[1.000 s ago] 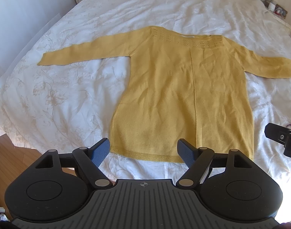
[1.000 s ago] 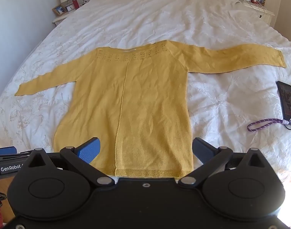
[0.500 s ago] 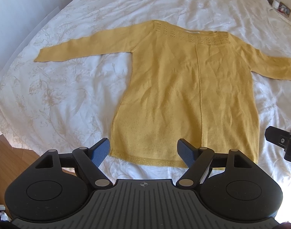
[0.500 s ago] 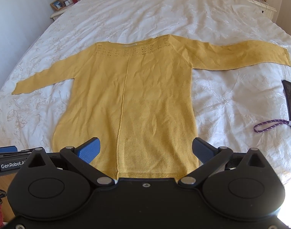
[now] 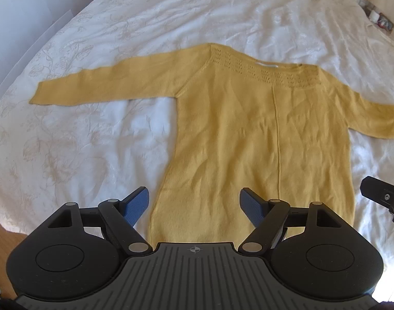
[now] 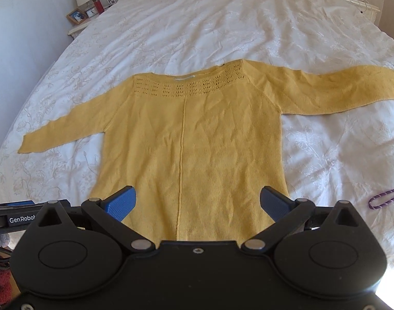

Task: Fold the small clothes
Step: 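Move the right gripper over the sweater's sleeve nearest it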

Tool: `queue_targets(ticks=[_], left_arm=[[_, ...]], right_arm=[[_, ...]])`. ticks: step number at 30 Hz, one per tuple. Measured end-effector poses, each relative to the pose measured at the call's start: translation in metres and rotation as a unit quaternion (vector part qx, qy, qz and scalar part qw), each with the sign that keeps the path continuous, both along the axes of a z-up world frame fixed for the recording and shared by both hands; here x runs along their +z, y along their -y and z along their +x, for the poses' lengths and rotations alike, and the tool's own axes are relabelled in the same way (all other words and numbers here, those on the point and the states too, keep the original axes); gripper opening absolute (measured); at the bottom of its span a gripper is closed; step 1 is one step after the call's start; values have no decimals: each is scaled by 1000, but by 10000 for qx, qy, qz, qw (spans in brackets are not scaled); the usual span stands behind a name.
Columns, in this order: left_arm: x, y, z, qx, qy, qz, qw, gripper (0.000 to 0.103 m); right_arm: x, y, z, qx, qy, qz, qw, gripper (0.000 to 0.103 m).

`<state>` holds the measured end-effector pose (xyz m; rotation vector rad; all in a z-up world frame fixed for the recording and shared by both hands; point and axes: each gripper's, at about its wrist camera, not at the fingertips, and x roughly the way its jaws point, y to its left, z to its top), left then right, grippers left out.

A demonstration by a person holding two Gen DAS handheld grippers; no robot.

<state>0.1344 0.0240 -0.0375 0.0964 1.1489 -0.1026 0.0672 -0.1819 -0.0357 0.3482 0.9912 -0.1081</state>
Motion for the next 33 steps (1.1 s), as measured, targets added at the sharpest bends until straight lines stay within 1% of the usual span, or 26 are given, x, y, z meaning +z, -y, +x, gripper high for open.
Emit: queue_targets(ticks=[1,3,6,10,12,14,17,20,22,24,28,30,33], left_arm=[[2,0,7,-23,102,-71,9999,77],[7,0,20,-110,323,-174,9993,77],[13,4,37,-340,635,-285,9970,77],[19,14,58,-829,983,-420,9908,77],[21,20,67,-1011,1143,-378,9876,77],[22,27,74,-1109,1273,-333,9851,77],[23,35,82,-1181,1403,-352,9824,77],[24,41,80,-1290,1601,-594,9768,77],[23,48,79,-1293,1628,-706,9756,77],[20,55,78,-1194,1570,-705,9778,77],[15,73,77,-899,1401,-535,9846,77],[11,83,76,-703,1217,-568,9884,77],[3,102,76,-652,794,-626,9927,77]], right_arm=[[3,1,7,-41,113,33,9999,102],[9,3,17,-136,348,-55,9993,102],[21,6,27,-288,797,-299,9960,102],[41,11,33,-584,1512,-714,9842,102],[46,16,35,-740,1760,-891,9776,102],[47,23,39,-920,1898,-1067,9717,102],[44,37,45,-1131,1930,-1229,9669,102],[39,56,49,-1242,1981,-1302,9635,102],[36,70,50,-1295,2059,-1387,9600,102],[31,86,57,-1266,1918,-1455,9623,102],[18,125,65,-1030,1568,-1632,9686,102],[8,151,68,-905,1337,-1703,9721,102],[-3,191,69,-825,1082,-1679,9764,101]])
